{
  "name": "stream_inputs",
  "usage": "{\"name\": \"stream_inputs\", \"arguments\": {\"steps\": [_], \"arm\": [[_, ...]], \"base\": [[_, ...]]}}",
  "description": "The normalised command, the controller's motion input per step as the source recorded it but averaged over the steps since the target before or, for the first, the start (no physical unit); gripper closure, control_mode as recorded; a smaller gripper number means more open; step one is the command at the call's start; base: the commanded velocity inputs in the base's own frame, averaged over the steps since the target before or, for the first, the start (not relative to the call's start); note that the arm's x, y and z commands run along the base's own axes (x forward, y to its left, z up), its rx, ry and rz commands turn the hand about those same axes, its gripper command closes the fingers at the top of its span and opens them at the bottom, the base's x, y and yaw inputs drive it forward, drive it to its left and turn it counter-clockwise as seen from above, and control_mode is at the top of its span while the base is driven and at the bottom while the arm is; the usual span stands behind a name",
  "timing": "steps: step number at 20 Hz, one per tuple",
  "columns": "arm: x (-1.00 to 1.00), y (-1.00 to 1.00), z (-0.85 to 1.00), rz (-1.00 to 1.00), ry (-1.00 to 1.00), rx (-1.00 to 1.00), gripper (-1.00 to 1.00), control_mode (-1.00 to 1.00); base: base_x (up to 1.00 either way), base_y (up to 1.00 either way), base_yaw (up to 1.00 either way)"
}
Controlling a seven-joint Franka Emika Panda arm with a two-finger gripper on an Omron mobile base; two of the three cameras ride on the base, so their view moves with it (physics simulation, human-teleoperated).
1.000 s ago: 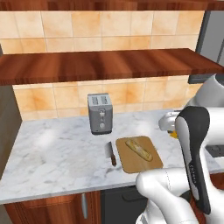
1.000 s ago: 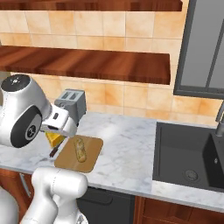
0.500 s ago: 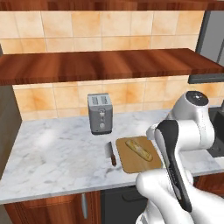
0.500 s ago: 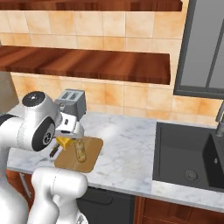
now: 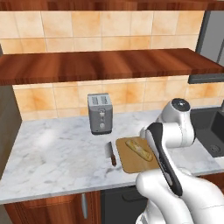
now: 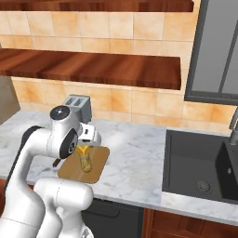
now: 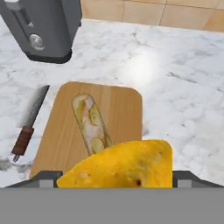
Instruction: Retrieve the sausage and cheese from the fridge and place them on the cutting board on the counter.
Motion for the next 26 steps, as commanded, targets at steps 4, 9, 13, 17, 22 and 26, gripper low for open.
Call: {"name": "stream_inputs", "arguments": {"steps": [4,9,13,17,22,26], "arm": [[0.59,-0.08,-0.58,0.02,0.0,0.0,1.0,-1.0],[0.5,0.0,-0.52,0.02,0.01,0.0,1.0,-1.0],[0.56,-0.01,-0.37,0.0,0.0,0.0,1.0,-1.0],[0.47,-0.01,-0.48,0.0,0.01,0.0,1.0,-1.0],[0.02,0.0,-0.54,0.0,0.03,0.0,1.0,-1.0],[0.03,0.0,-0.25,0.0,0.0,0.0,1.0,-1.0]], "base": [[0.0,0.0,0.0],[0.0,0.0,0.0],[0.0,0.0,0.0],[0.0,0.0,0.0],[0.0,0.0,0.0],[0.0,0.0,0.0]]}}
